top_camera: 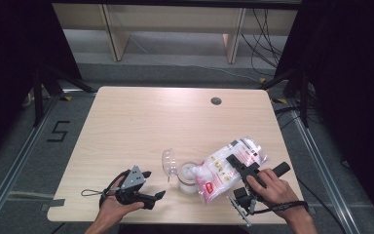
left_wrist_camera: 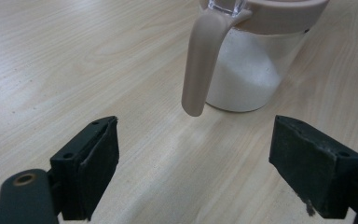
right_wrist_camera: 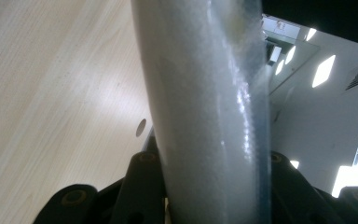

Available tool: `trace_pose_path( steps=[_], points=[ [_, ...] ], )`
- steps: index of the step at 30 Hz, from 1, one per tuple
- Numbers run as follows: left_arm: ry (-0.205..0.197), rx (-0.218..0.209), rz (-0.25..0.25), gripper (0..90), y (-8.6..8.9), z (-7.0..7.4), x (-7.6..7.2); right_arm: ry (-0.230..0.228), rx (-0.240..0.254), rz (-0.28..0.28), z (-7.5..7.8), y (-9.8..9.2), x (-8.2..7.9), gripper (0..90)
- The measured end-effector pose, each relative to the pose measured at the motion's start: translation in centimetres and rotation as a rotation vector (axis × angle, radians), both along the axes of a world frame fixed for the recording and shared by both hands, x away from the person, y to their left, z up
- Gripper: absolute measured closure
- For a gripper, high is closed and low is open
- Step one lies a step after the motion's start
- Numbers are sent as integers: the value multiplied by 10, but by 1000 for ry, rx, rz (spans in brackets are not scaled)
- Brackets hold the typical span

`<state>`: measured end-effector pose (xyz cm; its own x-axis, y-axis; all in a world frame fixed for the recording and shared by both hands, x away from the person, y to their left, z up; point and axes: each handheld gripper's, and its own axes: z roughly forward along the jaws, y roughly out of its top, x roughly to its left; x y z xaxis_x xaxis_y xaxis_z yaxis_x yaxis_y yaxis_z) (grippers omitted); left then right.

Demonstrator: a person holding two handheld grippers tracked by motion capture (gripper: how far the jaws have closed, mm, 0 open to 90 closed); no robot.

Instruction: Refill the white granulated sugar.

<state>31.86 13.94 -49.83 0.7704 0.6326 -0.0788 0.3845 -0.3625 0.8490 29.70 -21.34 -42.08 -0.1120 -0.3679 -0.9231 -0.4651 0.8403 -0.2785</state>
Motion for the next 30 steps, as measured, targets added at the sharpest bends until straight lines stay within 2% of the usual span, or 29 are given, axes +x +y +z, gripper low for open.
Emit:
trace_pose_path(
  steps=[3, 8, 9, 10, 12, 13, 15, 17, 20, 21, 23, 25, 27, 30],
  points=[
    [0, 1, 0, 154, 0, 0, 0, 8, -7, -5, 1, 0, 0, 732],
    [0, 2, -1, 154, 0, 0, 0, 24, 13, -15, -1, -1, 0, 733],
    [0, 2, -1, 154, 0, 0, 0, 7, 1, 19, 0, 0, 2, 734],
    [0, 2, -1, 154, 0, 0, 0, 7, 1, 19, 0, 0, 2, 734],
    [-6, 38, -7, 154, 2, 1, 1, 19, -9, 6, 1, 0, 1, 735],
    [-6, 38, -7, 154, 2, 1, 1, 20, -7, 6, 0, 0, 1, 735],
    [-1, 1, -1, 154, 0, 0, 0, 34, 23, 0, -2, -2, 2, 735],
    [0, 1, 0, 154, 0, 0, 0, 36, 16, 15, -1, -2, 3, 736],
    [0, 1, 0, 154, 0, 0, 0, 43, 18, 8, 0, -3, 3, 736],
    [-4, 12, -12, 154, 1, 0, 1, 45, 25, 9, 0, -3, 3, 736],
    [2, 5, -6, 154, 1, 0, 0, 66, 53, -2, -2, -4, 3, 737],
    [2, 5, -5, 154, 1, 0, 0, 70, 51, 18, -1, -4, 4, 738],
    [2, 5, -5, 154, 1, 0, 0, 86, 78, 17, -2, -4, 4, 739],
    [0, 10, -4, 154, 1, 0, 0, 96, 82, 19, -3, -4, 5, 740]
  ],
)
